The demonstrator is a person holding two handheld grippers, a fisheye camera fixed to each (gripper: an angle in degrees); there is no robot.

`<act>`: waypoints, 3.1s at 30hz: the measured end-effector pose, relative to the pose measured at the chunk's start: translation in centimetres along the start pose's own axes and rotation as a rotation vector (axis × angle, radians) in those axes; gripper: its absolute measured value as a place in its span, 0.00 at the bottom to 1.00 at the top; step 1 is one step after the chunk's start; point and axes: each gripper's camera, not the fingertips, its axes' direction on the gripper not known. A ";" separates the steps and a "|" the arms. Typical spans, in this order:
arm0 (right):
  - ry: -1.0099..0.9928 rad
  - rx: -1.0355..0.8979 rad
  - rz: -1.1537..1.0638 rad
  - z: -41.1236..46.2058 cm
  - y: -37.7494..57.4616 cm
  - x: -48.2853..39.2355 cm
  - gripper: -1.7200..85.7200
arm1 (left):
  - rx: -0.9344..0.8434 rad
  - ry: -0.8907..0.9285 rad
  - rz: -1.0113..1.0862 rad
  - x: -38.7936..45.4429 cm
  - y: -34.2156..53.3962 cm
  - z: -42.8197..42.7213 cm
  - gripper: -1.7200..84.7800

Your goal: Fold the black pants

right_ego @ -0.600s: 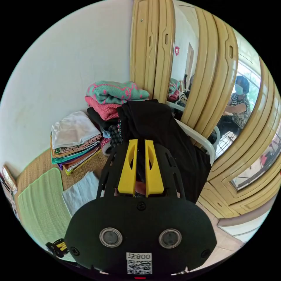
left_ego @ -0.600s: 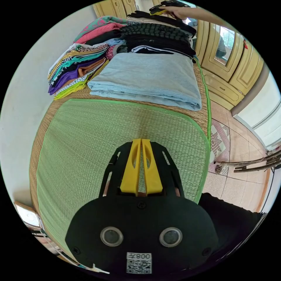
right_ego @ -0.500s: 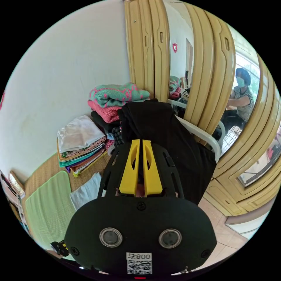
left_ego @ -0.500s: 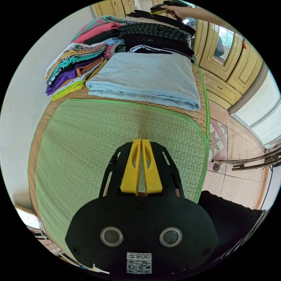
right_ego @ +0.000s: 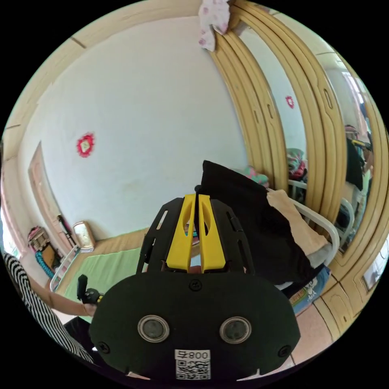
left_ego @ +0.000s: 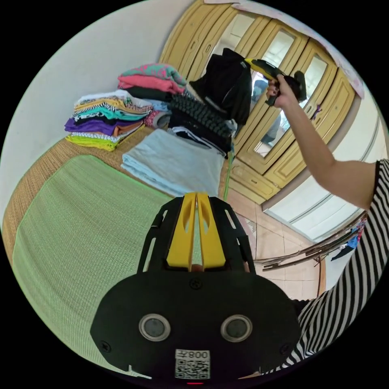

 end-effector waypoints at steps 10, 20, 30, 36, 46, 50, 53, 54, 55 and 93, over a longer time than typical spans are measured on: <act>-0.455 -0.093 -0.135 -1.4 0.1 -14.7 0.02 | 0.292 -0.025 -0.113 -2.4 9.5 -23.4 0.03; -0.861 -0.344 -0.123 5.7 8.5 -29.9 0.02 | 0.395 -0.145 -0.323 -6.8 26.6 -42.0 0.09; -0.871 -0.562 -0.224 11.8 13.6 -43.5 0.02 | 0.197 -0.104 -0.722 -14.6 45.7 -44.4 0.11; -0.865 -0.621 -0.181 14.4 15.5 -46.1 0.02 | 0.302 0.095 -0.969 -18.5 55.8 -43.8 0.12; -0.632 -0.770 -0.018 21.9 22.8 -42.6 0.03 | 0.160 0.139 -1.051 -25.1 58.6 -41.9 0.05; -0.498 -0.843 0.085 24.4 26.5 -38.5 0.03 | 0.135 0.143 -1.020 -24.9 58.6 -41.9 0.03; -0.380 -0.854 0.131 25.2 28.5 -35.4 0.03 | 0.145 0.125 -1.002 -24.3 59.0 -42.8 0.02; -0.336 -0.859 0.136 25.5 29.0 -34.5 0.03 | 0.144 0.115 -0.997 -24.1 59.0 -43.3 0.02; -0.280 -0.875 0.135 25.9 29.5 -33.6 0.03 | 0.143 0.104 -0.990 -23.8 59.0 -43.8 0.02; -0.020 -0.810 -0.175 30.4 24.4 -37.3 0.03 | 0.320 0.272 -0.582 -12.4 48.4 -55.2 0.03</act>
